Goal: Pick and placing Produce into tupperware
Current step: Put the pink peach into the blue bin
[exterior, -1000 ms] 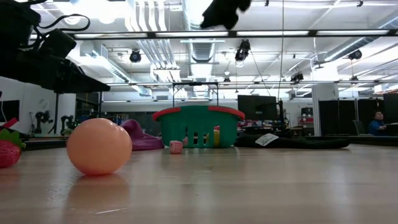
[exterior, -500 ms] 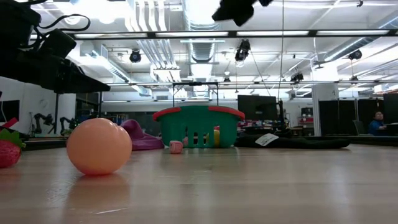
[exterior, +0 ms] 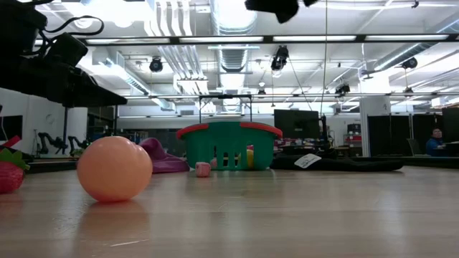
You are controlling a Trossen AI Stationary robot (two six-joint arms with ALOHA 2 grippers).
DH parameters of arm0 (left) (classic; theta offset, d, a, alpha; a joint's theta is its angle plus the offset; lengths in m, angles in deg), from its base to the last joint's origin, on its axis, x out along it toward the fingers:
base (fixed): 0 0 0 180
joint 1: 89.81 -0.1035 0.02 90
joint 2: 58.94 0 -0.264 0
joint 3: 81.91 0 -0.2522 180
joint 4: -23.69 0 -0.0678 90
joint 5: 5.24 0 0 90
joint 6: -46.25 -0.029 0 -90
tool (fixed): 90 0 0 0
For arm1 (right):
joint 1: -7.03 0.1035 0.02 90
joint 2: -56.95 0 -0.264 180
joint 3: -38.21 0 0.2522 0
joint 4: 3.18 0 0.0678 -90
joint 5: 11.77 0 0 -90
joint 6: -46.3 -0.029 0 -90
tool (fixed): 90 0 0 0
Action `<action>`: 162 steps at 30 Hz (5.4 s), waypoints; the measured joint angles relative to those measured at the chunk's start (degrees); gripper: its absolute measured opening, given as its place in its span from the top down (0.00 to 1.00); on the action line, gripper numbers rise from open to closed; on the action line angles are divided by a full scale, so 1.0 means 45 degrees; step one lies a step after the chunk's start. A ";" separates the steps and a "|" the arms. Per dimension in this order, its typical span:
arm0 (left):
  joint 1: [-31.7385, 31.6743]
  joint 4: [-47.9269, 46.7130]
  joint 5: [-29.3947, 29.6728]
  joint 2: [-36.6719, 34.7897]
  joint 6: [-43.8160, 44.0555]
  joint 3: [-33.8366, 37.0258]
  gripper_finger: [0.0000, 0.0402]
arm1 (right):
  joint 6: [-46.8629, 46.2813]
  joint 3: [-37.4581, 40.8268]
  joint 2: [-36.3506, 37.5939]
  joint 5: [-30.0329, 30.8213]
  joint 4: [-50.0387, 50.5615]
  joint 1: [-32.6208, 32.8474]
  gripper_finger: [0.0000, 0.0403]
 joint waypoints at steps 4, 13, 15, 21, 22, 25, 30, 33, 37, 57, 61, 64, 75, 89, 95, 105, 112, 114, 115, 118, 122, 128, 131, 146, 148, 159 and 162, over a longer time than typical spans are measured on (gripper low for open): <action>0.0000 -0.0034 -0.0001 0.0005 0.0010 0.0000 0.74 | 0.0011 0.1878 0.1294 0.0298 -0.1438 -0.0011 0.63; 0.0000 0.0044 0.0000 0.0000 0.0000 0.0000 0.74 | -0.0597 0.6607 0.5483 0.1613 -0.4506 -0.0011 0.70; 0.0003 0.0068 0.0000 0.0000 -0.0005 0.0000 0.74 | -0.0678 0.7361 0.6511 0.2114 -0.4564 -0.0011 0.71; 0.0000 0.0336 0.0000 0.0000 -0.0340 0.0000 0.74 | -0.1126 0.9021 0.8884 0.3117 -0.4456 -0.0020 0.71; 0.0005 0.0355 0.0000 0.0000 -0.0345 0.0000 0.74 | -0.1127 0.9292 0.9180 0.3130 -0.4440 -0.0029 0.71; 0.0000 0.0377 0.0000 -0.0005 -0.0350 0.0000 0.74 | -0.1428 1.0008 0.9908 0.3140 -0.4452 -0.0174 0.71; 0.0000 0.0403 0.0000 0.0010 -0.0355 0.0000 0.74 | -0.1775 1.0793 1.0793 0.3091 -0.4465 -0.0351 0.72; 0.0003 0.0406 0.0000 -0.0005 -0.0367 0.0000 0.74 | -0.1685 1.1099 1.1154 0.2495 -0.4485 -0.0351 0.75; 0.0003 0.0431 0.0000 0.0000 -0.0684 0.0000 0.74 | -0.1689 1.1463 1.1450 0.1632 -0.4474 -0.0363 0.84; 0.0002 0.0991 0.0000 0.0000 -0.0998 0.0000 0.74 | -0.1308 1.2753 1.3060 -0.0111 -0.5315 -0.2089 0.98; 0.0000 0.0991 -0.0046 0.0000 -0.1603 0.0000 0.74 | -0.1347 1.2724 1.3284 -0.0119 -0.5371 -0.2075 0.98; 0.0000 0.1053 -0.0522 0.0000 -0.2095 0.0000 0.74 | -0.1403 1.2724 1.3269 -0.0119 -0.5381 -0.2075 0.98; 0.0005 0.3255 -0.1105 0.0028 -0.2103 -0.0042 0.66 | -0.1451 1.2705 1.3226 -0.0119 -0.5379 -0.2075 0.98; 0.0000 0.6325 -0.2777 0.1905 -0.1968 -0.1969 0.32 | -0.1456 1.2700 1.3226 -0.0114 -0.5376 -0.2075 0.98; 0.0006 0.6796 -0.4198 0.3548 -0.2199 -0.2551 0.32 | -0.1787 1.2700 1.3226 -0.0114 -0.5371 -0.2075 0.98; 0.0000 0.4598 -0.4598 0.6994 -0.2665 -0.4384 0.32 | -0.1723 1.2700 1.3221 -0.0114 -0.5356 -0.2075 0.98; 0.0000 0.3253 -0.4606 0.9106 -0.2935 -0.5951 0.32 | -0.1699 1.2700 1.3221 -0.0111 -0.5320 -0.2075 0.98; 0.0000 0.2863 -0.4576 0.9620 -0.2846 -0.6359 0.32 | -0.1706 1.2700 1.3221 -0.0109 -0.5318 -0.2075 0.98; 0.0000 0.2693 -0.4567 0.9830 -0.2679 -0.6569 0.32 | -0.1741 1.2700 1.3221 -0.0111 -0.5318 -0.2075 0.98; -0.0005 0.2146 -0.4425 1.0503 -0.2347 -0.7041 0.32 | -0.1757 1.2700 1.3221 -0.0109 -0.5313 -0.2075 0.98; -0.0005 0.1729 -0.4430 1.1426 -0.1923 -0.7464 0.32 | -0.1777 1.2700 1.3221 -0.0109 -0.5313 -0.2075 0.98; -0.0005 0.1711 -0.4344 1.2573 -0.1531 -0.7543 0.32 | -0.1777 1.2700 1.3221 -0.0109 -0.5304 -0.2075 0.98; -0.0005 0.1752 -0.4319 1.3038 -0.1229 -0.7548 0.32 | -0.1773 1.2700 1.3221 -0.0109 -0.5256 -0.2075 0.98; -0.0282 0.2297 -0.4046 1.4577 -0.0893 -0.7618 0.32 | -0.1782 1.2695 1.3221 -0.0104 -0.5021 -0.2075 0.98; -0.0408 0.2321 -0.4046 1.4653 -0.0867 -0.7626 0.32 | -0.1782 1.2695 1.3221 -0.0104 -0.5016 -0.2075 0.98; -0.0860 0.2282 -0.4047 1.5004 -0.0340 -0.7626 0.32 | -0.1782 1.2695 1.3221 -0.0104 -0.4829 -0.2075 0.98; -0.0924 0.2298 -0.4065 1.5118 -0.0127 -0.7650 0.32 | -0.1786 1.2695 1.3221 -0.0104 -0.4764 -0.2075 0.98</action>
